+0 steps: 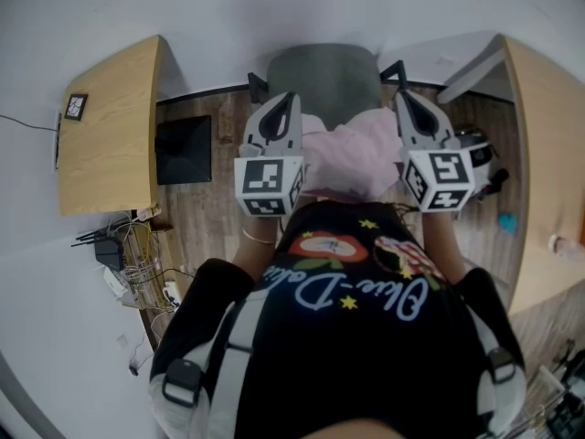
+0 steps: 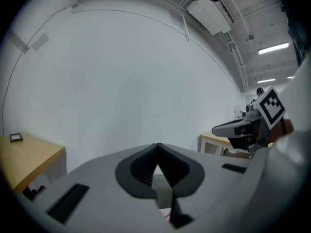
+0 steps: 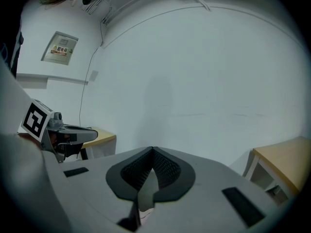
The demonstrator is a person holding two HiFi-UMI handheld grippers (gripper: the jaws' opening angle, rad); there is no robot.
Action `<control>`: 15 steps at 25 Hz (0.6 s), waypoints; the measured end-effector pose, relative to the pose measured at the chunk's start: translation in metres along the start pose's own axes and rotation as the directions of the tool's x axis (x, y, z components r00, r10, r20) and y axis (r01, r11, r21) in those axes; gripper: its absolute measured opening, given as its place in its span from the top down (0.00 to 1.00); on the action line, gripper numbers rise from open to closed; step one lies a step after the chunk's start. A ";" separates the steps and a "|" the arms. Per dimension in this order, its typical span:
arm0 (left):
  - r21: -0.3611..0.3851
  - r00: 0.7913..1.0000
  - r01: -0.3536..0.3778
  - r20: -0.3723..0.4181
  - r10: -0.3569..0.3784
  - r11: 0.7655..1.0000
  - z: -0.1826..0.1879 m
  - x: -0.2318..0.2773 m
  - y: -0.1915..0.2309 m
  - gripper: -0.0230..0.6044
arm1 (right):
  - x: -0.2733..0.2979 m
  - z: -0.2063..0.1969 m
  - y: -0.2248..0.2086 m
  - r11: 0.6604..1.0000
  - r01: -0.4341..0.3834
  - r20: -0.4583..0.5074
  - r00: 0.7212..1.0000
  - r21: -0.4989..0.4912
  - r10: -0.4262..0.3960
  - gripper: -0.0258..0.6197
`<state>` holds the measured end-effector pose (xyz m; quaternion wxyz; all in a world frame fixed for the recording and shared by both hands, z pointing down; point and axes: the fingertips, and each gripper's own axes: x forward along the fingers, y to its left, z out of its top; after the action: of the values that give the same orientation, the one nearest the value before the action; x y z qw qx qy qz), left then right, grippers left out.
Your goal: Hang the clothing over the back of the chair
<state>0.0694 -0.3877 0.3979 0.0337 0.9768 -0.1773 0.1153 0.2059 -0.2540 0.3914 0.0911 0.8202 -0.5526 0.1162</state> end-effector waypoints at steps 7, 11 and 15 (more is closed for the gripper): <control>-0.007 1.000 0.015 -0.022 -0.015 1.000 -0.008 0.003 -0.001 0.96 | 0.002 -0.002 -0.002 1.000 0.011 -0.012 1.000 -0.007 -0.011 0.96; -0.016 0.999 0.038 -0.023 -0.038 0.999 -0.007 0.007 -0.004 0.96 | 0.003 0.001 -0.002 1.000 0.008 -0.014 1.000 -0.013 -0.008 0.96; -0.022 0.999 0.049 -0.021 -0.050 0.999 -0.004 0.010 -0.008 0.96 | 0.004 -0.001 -0.003 1.000 0.005 -0.019 1.000 -0.014 -0.005 0.96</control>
<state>0.0802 -0.3833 0.4044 0.0487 0.9792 -0.1540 0.1230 0.2103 -0.2565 0.3932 0.1024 0.8198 -0.5504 0.1201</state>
